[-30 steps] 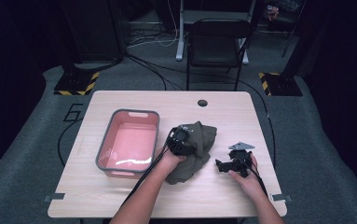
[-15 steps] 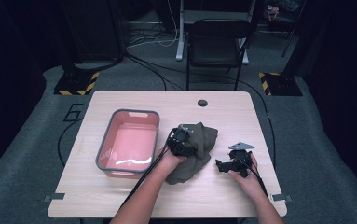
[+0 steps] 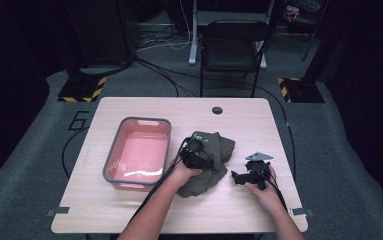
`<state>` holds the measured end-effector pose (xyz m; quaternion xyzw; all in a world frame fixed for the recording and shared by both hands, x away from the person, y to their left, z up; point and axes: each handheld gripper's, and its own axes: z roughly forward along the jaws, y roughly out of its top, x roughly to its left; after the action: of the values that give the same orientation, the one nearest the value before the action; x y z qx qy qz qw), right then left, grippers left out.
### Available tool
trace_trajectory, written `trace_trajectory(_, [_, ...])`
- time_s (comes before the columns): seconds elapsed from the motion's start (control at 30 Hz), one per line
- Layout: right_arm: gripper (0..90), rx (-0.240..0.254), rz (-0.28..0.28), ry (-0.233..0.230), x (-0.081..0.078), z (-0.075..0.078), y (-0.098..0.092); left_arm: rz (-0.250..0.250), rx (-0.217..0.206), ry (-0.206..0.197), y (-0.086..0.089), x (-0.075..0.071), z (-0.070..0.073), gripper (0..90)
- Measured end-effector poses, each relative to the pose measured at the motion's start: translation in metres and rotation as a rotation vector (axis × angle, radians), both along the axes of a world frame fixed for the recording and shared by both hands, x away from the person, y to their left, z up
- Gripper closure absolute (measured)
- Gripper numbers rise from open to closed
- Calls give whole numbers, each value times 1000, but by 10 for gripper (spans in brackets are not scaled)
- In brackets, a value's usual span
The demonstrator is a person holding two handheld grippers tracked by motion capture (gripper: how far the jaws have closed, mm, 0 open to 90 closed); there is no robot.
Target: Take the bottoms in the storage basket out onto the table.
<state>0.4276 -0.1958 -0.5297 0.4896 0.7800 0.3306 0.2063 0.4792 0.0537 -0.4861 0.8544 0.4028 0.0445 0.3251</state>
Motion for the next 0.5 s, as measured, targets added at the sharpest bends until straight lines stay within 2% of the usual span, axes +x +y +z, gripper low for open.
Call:
trace_trajectory(0.07, [0, 1, -1, 1, 0, 0, 0, -16, -2, 2, 1, 0, 2, 273])
trace_trajectory(0.27, [0, 0, 0, 0, 0, 0, 0, -15, -22, 5, 3, 0, 6, 213])
trace_trajectory(0.37, [0, 0, 0, 0, 0, 0, 0, -10, -35, 2, 3, -1, 8, 208])
trace_trajectory(0.4, [0, 0, 0, 0, 0, 0, 0, -24, -23, 1, 5, -1, 9, 208])
trace_trajectory(0.43, [0, 1, 0, 1, 0, 0, 0, -6, -39, -4, 4, -1, 10, 208])
trace_trajectory(0.5, [0, 1, 0, 1, 0, 0, 0, -6, -39, -1, 5, -1, 11, 207])
